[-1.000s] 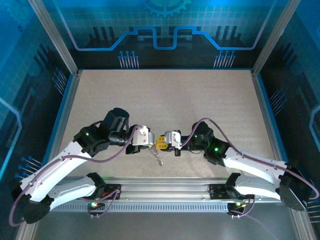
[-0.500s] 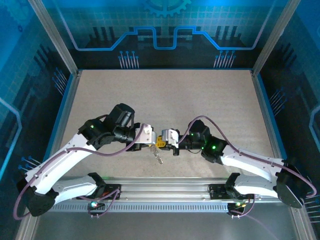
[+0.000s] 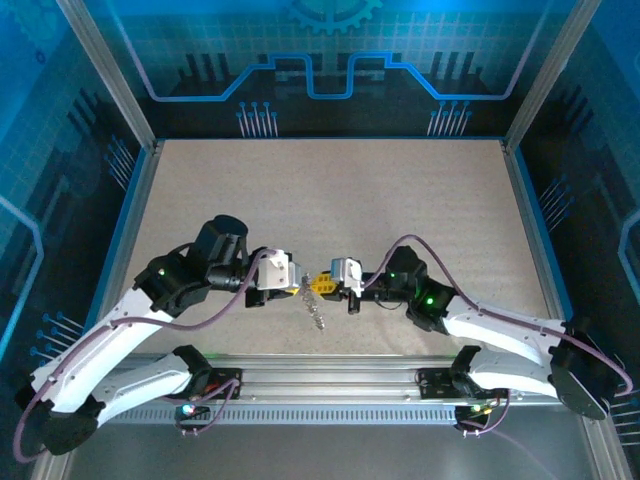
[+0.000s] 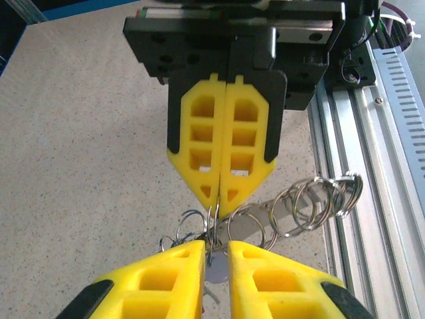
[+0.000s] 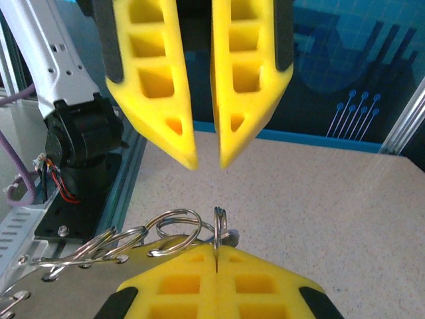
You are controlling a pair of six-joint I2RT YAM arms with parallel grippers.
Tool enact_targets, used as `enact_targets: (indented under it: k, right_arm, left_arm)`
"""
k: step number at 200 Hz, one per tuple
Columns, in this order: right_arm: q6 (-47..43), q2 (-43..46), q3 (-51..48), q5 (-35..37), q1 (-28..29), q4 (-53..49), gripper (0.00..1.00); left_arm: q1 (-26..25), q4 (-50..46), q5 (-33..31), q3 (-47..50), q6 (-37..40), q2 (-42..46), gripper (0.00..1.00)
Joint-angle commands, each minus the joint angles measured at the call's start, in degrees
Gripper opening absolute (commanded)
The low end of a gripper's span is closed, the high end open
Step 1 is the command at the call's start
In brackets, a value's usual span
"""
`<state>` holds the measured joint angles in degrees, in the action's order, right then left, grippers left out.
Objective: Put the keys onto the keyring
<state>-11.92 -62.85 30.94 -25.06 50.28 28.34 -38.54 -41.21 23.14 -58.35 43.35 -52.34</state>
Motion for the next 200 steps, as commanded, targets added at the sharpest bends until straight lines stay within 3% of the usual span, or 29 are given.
enact_targets:
  k: [1, 31, 65, 97, 161, 185, 200]
  right_arm:
    - [1.55, 1.92, -0.48, -1.88, -0.75, 8.14, 0.0]
    - [1.62, 2.12, -1.27, -2.78, -0.62, 10.45, 0.0]
    - [1.55, 1.9, -1.33, -3.41, -0.45, 11.65, 0.0]
    - [1.38, 1.25, -1.27, -3.94, -0.28, 12.62, 0.0]
    - [0.0, 1.65, -0.34, -3.12, -0.22, 8.86, 0.0]
    - [-4.5, 2.42, 2.81, -1.34, 0.14, -2.9, 0.18]
    - [-6.45, 2.64, 4.7, 0.27, 0.81, -7.94, 0.21]
  left_arm:
    - [0.72, 3.05, 2.32, 1.98, -3.13, 1.43, 0.2]
    - [0.81, 7.94, 3.17, 4.27, -5.5, 2.83, 0.29]
    - [0.89, 11.61, 4.42, 5.68, -6.98, 3.29, 0.28]
    - [0.84, 12.74, 5.98, 5.82, -7.2, 2.77, 0.22]
    - [0.91, 8.26, 5.88, 3.97, -3.96, 1.58, 0.0]
    - [0.87, 3.72, 4.93, 1.42, -1.47, 0.41, 0.0]
    - [0.84, 1.01, 4.08, -0.27, 0.09, -0.59, 0.0]
